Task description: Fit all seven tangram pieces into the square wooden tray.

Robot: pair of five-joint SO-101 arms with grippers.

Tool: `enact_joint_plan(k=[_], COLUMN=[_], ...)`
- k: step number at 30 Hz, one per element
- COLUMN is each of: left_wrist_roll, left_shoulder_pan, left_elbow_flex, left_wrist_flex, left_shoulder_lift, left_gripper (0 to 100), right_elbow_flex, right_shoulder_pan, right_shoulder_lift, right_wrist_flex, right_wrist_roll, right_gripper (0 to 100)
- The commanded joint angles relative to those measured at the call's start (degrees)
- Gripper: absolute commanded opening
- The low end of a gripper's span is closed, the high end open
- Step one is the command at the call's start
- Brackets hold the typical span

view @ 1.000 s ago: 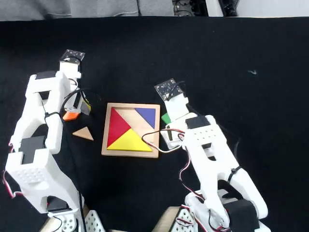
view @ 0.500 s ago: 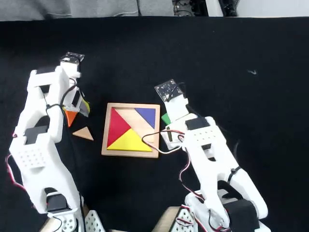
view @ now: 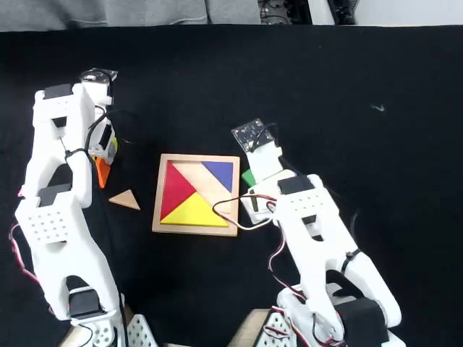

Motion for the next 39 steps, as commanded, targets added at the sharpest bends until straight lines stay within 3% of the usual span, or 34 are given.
enact_joint_plan(k=[1,6,8,20,24,30,35,39], left_wrist_roll=[-0.53,-0.62,-0.62,-0.26,-0.18,13.80,25.93,35.87], left_shoulder_pan=[0.13,2.59,3.03,3.56,9.19,17.80,30.90,38.11], left_elbow_flex=[-3.56,-3.47,-3.47,-3.74,-10.33,-4.97,5.14,11.91], left_wrist_flex=[2.81,7.65,7.65,8.44,20.40,19.96,19.60,13.54], left_shoulder_lift=[-0.79,-0.70,-0.62,-1.14,-4.31,-19.87,-33.93,-38.86], left_gripper=[12,10,4,3,3,3,3,3], right_elbow_flex=[0.04,-0.04,0.04,0.13,0.13,-0.40,-1.71,-1.80], right_shoulder_pan=[-0.97,-0.97,-0.88,-0.79,-0.79,2.99,9.05,11.87], right_shoulder_lift=[-2.24,-2.24,-2.24,-2.24,-2.33,-2.68,-2.68,-2.68], right_wrist_flex=[-0.88,-0.88,-0.88,-0.88,-0.88,-0.88,-0.97,-1.76], right_wrist_roll=[0.09,0.09,0.09,0.09,0.09,-0.09,-0.44,-0.44], right_gripper=[1.1,1.1,1.1,1.1,1.1,1.1,1.1,1.1])
